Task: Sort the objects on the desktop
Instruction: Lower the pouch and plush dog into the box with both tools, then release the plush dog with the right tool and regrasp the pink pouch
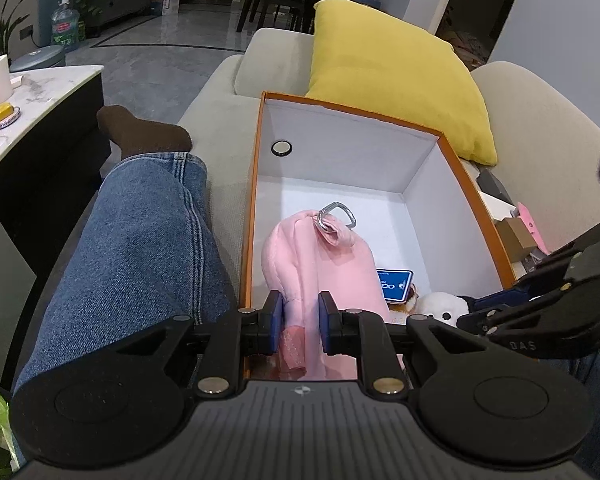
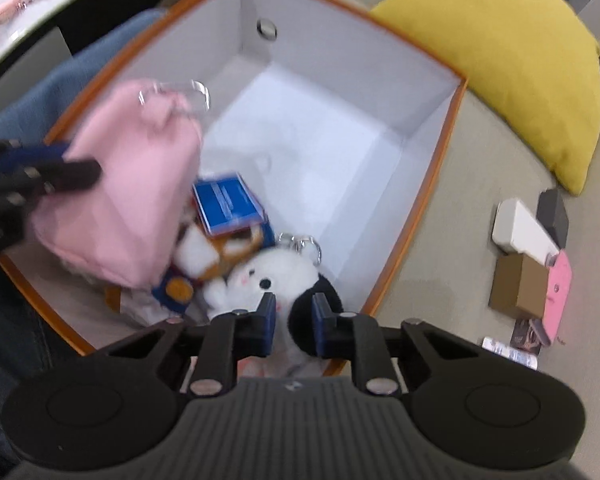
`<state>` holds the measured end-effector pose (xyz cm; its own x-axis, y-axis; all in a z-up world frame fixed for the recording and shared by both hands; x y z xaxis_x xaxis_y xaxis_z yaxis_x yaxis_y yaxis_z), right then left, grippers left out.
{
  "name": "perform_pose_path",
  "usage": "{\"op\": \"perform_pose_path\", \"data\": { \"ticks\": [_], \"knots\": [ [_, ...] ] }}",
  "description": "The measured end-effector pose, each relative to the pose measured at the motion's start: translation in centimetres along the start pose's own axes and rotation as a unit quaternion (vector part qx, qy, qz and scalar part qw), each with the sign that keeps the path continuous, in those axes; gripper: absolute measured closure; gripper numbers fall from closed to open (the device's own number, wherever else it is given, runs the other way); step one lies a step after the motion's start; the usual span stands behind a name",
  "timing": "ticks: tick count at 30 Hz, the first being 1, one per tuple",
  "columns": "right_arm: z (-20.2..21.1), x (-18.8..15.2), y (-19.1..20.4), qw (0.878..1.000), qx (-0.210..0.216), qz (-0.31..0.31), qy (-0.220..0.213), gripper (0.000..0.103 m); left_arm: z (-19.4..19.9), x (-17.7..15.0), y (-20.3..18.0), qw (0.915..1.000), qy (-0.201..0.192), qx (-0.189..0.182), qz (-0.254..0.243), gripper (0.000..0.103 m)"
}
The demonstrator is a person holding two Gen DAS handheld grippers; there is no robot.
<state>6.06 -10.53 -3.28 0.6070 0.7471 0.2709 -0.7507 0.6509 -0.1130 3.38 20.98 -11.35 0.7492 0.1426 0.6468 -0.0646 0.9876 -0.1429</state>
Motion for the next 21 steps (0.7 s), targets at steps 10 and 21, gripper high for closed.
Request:
{"op": "perform_pose_path", "data": {
  "ticks": [10,21],
  "knots": [
    [1.8,0.7,-1.4,0.997,0.059,-0.035,-0.028,0.083,0.8,2.6,-1.9,0.9957,-0.048,0.032,-0.073,0.082],
    [3.1,7.4,-3.2,0.977,0.146,-0.085,-0.127,0.068,-1.1,6.7,-3.7,0.9810,-0.093,0.045,-0.164,0.082]
  ]
}}
Point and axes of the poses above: each gripper's, at about its wrist camera, not at the fingertips, and z roughly against the way its jaws point, y to its left, x to its top, the point moved 7 cm from there along -z, roughly the way its jaws point, and after that the axes turned 6 degrees about -z, right-handed, at the moved point
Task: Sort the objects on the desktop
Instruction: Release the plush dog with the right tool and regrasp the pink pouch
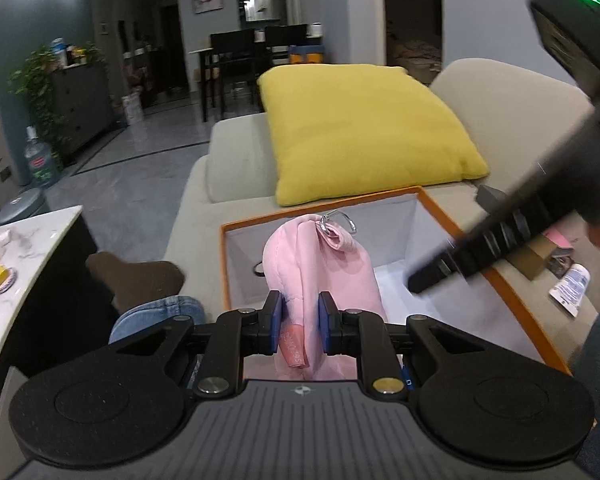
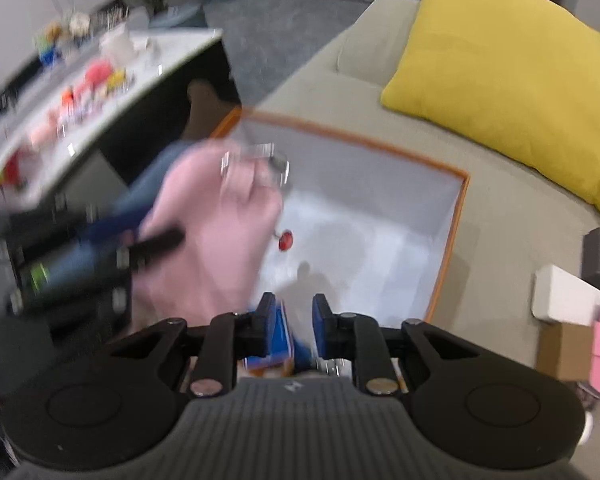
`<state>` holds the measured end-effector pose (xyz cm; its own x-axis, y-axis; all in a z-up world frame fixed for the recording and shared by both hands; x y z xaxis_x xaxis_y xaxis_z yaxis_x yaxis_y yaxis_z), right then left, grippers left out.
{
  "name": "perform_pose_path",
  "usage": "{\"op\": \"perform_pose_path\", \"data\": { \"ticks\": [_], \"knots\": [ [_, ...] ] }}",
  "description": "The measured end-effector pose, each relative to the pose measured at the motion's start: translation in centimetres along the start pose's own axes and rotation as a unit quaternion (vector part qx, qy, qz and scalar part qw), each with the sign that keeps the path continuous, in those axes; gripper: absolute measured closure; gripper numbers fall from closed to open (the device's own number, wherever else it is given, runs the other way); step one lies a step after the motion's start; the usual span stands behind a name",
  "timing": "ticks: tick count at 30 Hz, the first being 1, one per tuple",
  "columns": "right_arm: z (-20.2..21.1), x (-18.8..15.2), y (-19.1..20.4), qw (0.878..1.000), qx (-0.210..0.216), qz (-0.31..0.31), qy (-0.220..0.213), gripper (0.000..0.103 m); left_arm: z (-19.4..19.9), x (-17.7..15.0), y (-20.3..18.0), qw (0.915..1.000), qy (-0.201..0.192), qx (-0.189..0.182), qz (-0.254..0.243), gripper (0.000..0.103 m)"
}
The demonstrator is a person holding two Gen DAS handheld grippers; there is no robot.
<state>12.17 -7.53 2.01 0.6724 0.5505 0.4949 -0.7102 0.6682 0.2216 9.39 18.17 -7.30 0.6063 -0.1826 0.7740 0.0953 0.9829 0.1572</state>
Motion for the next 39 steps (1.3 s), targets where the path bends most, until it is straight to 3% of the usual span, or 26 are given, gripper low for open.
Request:
{"op": "perform_pose_path", "data": {
  "ticks": [3,9,13,14,15,16,19,25,30,34,39],
  "knots": [
    [0.2,1.5,-0.4,1.000,0.023,-0.004,-0.007,0.066,-0.1,0.0,-0.1,0.9995,0.004,-0.032,0.002,0.082],
    [-0.5,2.1,-1.7,0.995,0.097,-0.037,0.007,0.051,-0.2,0.1,-0.3,0.9947,0.004,-0.101,0.020,0.082],
    [-1.0,1.9,-2.9,0.985,0.148,-0.088,0.013,0.056,-0.5,0.2,-0.6,0.9892,0.000,-0.142,0.037,0.082],
    [-1.2,1.9,-3.2,0.983,0.156,-0.099,0.016,0.059,-0.7,0.2,-0.7,0.9900,0.004,-0.137,0.035,0.082],
    [-1.4,1.8,-3.4,0.982,0.156,-0.108,0.016,0.073,-1.1,0.2,-0.7,0.9909,0.009,-0.131,0.030,0.081],
    [-1.5,1.7,-3.6,0.982,0.151,-0.115,0.014,0.081,-1.5,0.1,-0.7,0.9912,0.016,-0.129,0.028,0.081],
    [-1.3,1.5,-3.8,0.981,0.146,-0.127,0.006,0.088,-2.8,0.0,-0.6,0.9930,0.032,-0.109,0.030,0.080],
    [-0.3,1.8,-2.2,0.989,0.115,-0.082,-0.044,0.091,-4.9,0.9,-0.2,0.9976,0.037,-0.059,0.003,0.079],
    [-2.0,2.6,-0.8,0.991,0.073,-0.075,-0.078,0.092,-6.7,1.1,2.0,0.9971,0.064,-0.032,0.028,0.079],
    [-4.5,2.4,0.1,0.991,0.044,-0.088,-0.095,0.093,-6.7,0.7,3.8,0.9971,0.061,-0.012,0.044,0.079],
    [-6.3,1.4,0.6,0.991,0.021,-0.094,-0.096,0.093,-5.3,0.0,5.3,0.9931,0.062,-0.034,0.094,0.079]
  ]
}}
Point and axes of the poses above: each gripper's, at about its wrist camera, not at the fingertips, and z roughly against the way its jaws point, y to its left, x to its top, the point moved 7 cm from there along -z, roughly the way its jaws point, and after that the axes turned 6 degrees about -z, right-handed, at the moved point
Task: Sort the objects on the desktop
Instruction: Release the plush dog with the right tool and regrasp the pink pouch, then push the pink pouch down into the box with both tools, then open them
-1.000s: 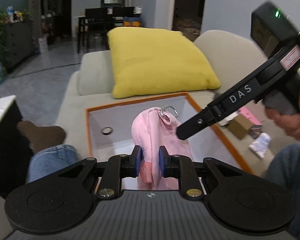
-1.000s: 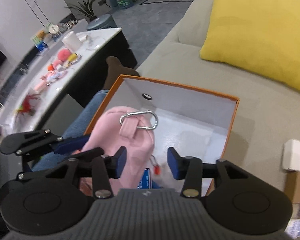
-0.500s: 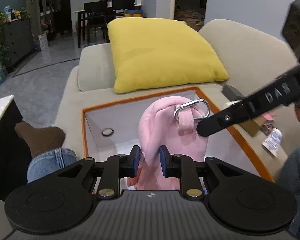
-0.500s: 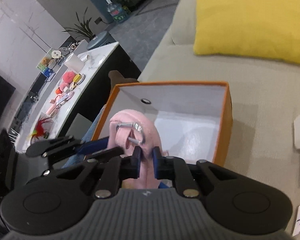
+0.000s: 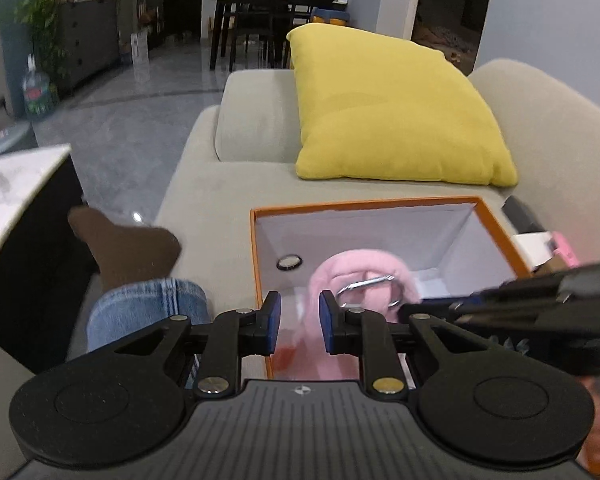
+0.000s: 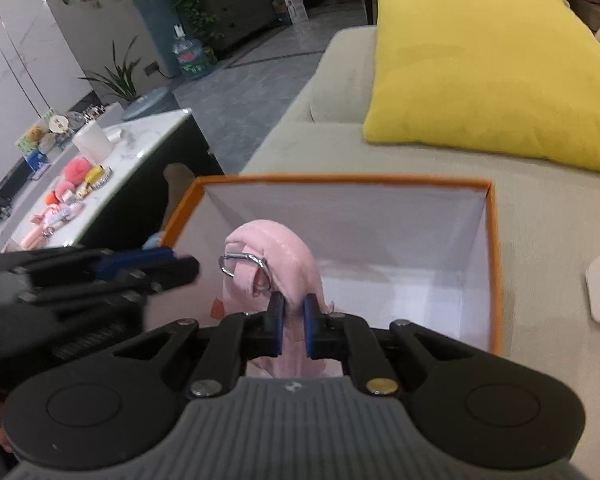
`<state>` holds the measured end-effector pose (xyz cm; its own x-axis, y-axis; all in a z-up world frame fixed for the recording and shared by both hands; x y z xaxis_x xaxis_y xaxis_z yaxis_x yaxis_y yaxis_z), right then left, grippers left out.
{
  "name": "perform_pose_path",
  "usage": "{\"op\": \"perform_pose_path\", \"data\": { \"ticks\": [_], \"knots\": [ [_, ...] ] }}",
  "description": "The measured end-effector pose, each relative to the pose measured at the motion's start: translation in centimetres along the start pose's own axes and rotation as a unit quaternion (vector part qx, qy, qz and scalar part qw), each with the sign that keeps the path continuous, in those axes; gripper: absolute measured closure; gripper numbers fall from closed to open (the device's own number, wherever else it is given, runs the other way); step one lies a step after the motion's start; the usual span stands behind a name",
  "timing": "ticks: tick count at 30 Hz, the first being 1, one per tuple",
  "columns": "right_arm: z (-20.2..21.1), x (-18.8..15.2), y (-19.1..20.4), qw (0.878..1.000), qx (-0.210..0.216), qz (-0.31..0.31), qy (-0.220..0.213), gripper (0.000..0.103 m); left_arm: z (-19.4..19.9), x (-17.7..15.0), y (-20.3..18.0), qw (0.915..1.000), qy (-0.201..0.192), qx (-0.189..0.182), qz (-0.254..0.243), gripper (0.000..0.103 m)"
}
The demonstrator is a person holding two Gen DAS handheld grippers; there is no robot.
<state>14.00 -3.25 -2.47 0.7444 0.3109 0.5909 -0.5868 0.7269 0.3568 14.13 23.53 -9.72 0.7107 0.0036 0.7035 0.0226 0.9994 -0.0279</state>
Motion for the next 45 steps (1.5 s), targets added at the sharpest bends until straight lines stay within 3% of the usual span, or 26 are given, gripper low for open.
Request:
{"op": "perform_pose_path", "data": {
  "ticks": [4,8,10,14,25,26,32,34,36,39,45],
  "knots": [
    [0.5,-1.1,1.3,1.000,-0.003,0.023,-0.005,0.093,1.4,-0.1,0.8,0.9985,0.005,-0.025,0.049,0.078],
    [0.9,-2.5,2.7,0.999,-0.008,0.050,-0.010,0.092,3.0,-0.3,1.1,0.9926,0.013,-0.065,0.101,0.064],
    [1.2,-3.1,3.2,0.998,-0.011,0.060,-0.015,0.092,3.3,-0.4,0.8,0.9896,0.021,-0.077,0.119,0.050],
    [1.9,-4.3,3.8,0.998,-0.002,0.067,-0.005,0.092,3.5,-1.0,0.4,0.9824,0.037,-0.098,0.155,0.046],
    [2.3,-5.8,4.7,0.996,0.030,0.088,0.009,0.092,0.8,-2.5,-0.6,0.9741,0.103,-0.065,0.191,0.047],
    [2.2,-5.8,4.7,0.996,0.033,0.088,0.010,0.092,0.6,-2.4,-0.6,0.9751,0.105,-0.060,0.186,0.057],
    [2.2,-5.6,4.2,0.995,0.047,0.085,0.025,0.095,-0.1,-1.6,-1.2,0.9820,0.113,-0.066,0.137,0.063],
    [2.5,-5.4,3.8,0.994,0.047,0.091,0.027,0.090,-0.2,-1.0,-1.6,0.9847,0.120,-0.070,0.105,0.066],
    [2.8,-5.2,3.3,0.994,0.043,0.101,0.030,0.089,-0.4,-0.3,-2.1,0.9865,0.126,-0.080,0.068,0.074],
    [2.6,-4.7,2.3,0.990,0.022,0.131,0.036,0.089,-0.6,1.0,-3.0,0.9872,0.133,-0.088,0.000,0.076],
    [0.3,-3.7,1.2,0.986,0.006,0.162,0.048,0.088,-1.4,2.1,-3.6,0.9817,0.163,-0.077,-0.062,0.076]
  ]
}}
Point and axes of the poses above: each gripper's, at about its wrist camera, not at the fingertips, and z roughly against the way its jaws point, y to its left, x to its top, the point moved 7 cm from there along -z, roughly the way its jaws point, and after that the axes turned 6 degrees about -z, right-handed, at the moved point
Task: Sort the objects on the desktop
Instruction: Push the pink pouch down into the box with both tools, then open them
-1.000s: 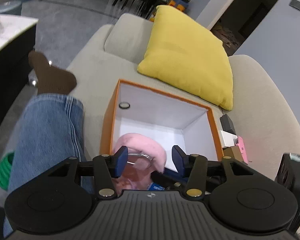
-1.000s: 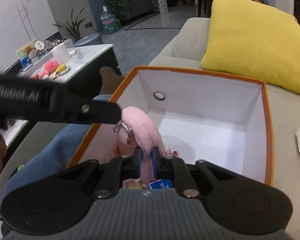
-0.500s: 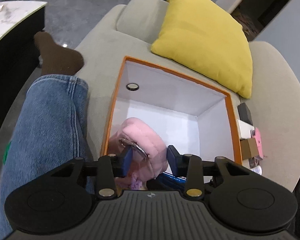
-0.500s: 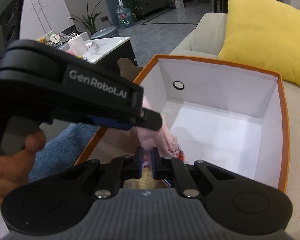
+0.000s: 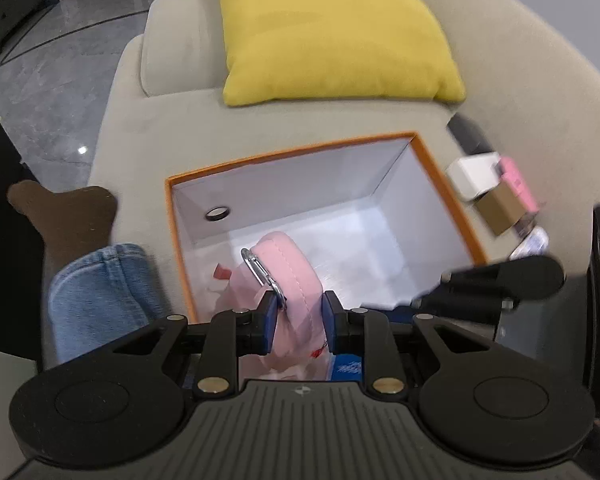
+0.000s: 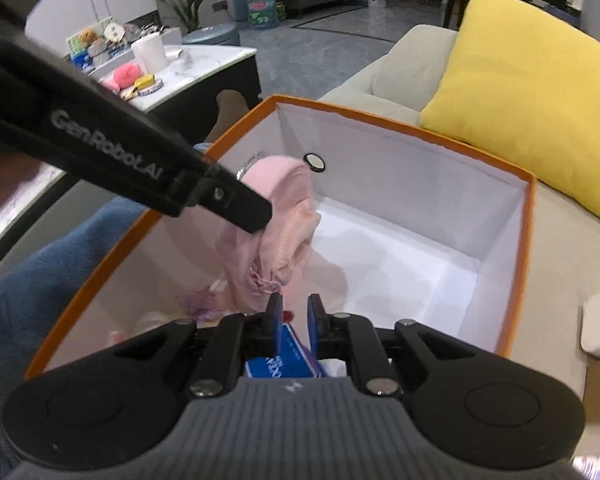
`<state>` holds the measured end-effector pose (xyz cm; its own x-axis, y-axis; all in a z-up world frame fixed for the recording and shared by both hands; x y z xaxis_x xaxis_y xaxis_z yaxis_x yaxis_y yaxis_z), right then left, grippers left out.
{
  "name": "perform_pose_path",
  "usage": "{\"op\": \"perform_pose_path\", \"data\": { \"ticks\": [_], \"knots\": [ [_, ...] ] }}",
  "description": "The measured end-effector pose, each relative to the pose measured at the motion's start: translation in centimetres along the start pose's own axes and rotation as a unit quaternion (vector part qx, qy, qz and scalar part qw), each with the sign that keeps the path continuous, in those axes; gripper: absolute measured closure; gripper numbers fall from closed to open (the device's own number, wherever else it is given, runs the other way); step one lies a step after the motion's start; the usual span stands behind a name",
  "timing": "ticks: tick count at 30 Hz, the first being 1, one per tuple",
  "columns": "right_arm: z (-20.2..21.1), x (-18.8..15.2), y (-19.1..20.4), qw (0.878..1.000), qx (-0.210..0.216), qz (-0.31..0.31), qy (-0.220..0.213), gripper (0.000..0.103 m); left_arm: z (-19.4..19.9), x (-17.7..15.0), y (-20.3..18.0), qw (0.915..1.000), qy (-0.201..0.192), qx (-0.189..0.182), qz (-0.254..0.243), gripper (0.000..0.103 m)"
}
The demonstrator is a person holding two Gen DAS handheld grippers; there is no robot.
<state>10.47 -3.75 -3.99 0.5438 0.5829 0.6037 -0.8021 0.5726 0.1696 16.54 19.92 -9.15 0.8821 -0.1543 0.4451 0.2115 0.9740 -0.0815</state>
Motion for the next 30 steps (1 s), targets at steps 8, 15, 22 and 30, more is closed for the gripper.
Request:
{"op": "perform_pose_path", "data": {
  "ticks": [8,15,22,30],
  "knots": [
    [-3.0,1.6,-0.2,0.999,-0.015,0.032,0.015,0.088,0.7,-1.5,1.9,0.9990,0.032,-0.003,0.032,0.078],
    [-4.6,1.4,2.4,0.997,0.053,0.048,0.024,0.093,0.9,-2.4,2.8,0.9978,0.038,-0.008,0.053,0.077],
    [-4.7,1.0,5.4,0.990,0.087,0.094,0.053,0.101,1.1,-3.6,2.9,0.9962,0.043,-0.023,0.072,0.077],
    [-4.5,0.0,5.6,0.988,0.097,0.094,0.069,0.101,1.6,-5.0,3.2,0.9924,0.041,-0.033,0.112,0.078]
  ]
}}
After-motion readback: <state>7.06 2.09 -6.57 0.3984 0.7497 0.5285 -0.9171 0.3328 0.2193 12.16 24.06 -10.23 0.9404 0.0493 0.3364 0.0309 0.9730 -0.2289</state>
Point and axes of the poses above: each gripper's, at about its wrist camera, not at the fingertips, and z roughly against the way its jaws point, y to its left, x to its top, the point moved 7 cm from there along -z, roughly the way its jaws point, and after that the axes turned 6 degrees about -z, right-handed, at the moved point
